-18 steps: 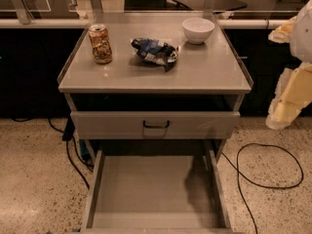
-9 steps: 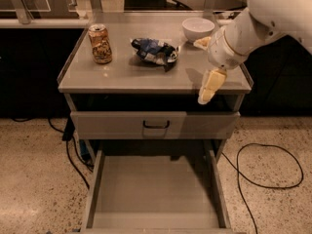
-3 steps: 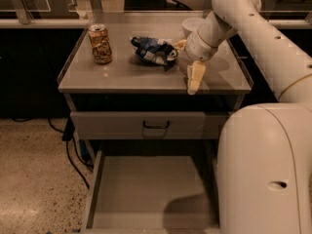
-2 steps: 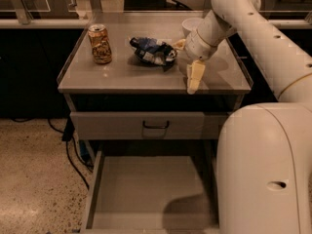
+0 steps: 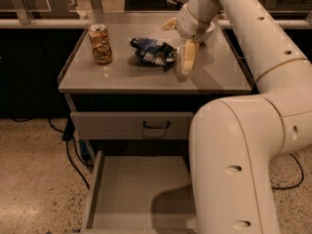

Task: Place blue chip bag into middle drawer

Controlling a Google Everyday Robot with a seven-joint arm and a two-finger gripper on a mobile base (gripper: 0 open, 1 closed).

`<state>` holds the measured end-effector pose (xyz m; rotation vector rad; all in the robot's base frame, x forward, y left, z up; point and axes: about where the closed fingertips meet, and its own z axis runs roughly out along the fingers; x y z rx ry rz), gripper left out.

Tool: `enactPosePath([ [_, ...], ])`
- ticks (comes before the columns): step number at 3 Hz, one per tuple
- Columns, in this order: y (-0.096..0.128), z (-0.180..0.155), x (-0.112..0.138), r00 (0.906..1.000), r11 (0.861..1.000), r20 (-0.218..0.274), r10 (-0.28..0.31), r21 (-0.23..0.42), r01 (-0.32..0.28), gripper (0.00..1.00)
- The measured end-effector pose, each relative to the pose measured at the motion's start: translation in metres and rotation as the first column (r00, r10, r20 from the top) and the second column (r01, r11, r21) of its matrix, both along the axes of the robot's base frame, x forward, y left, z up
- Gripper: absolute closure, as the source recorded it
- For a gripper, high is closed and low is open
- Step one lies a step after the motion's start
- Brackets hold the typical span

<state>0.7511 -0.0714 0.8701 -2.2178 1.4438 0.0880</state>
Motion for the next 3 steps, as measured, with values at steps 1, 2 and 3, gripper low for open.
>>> enactPosePath([
  [1, 0.016, 0.037, 0.007, 0.9962, 0.999, 0.074, 0.047, -0.027, -0.046, 0.0],
  [2, 0.036, 0.038, 0.017, 0.9909, 0.996, 0.105, 0.083, 0.01, -0.085, 0.0],
  [3, 0.063, 0.01, 0.033, 0.987, 0.99, 0.102, 0.123, 0.061, -0.13, 0.0],
])
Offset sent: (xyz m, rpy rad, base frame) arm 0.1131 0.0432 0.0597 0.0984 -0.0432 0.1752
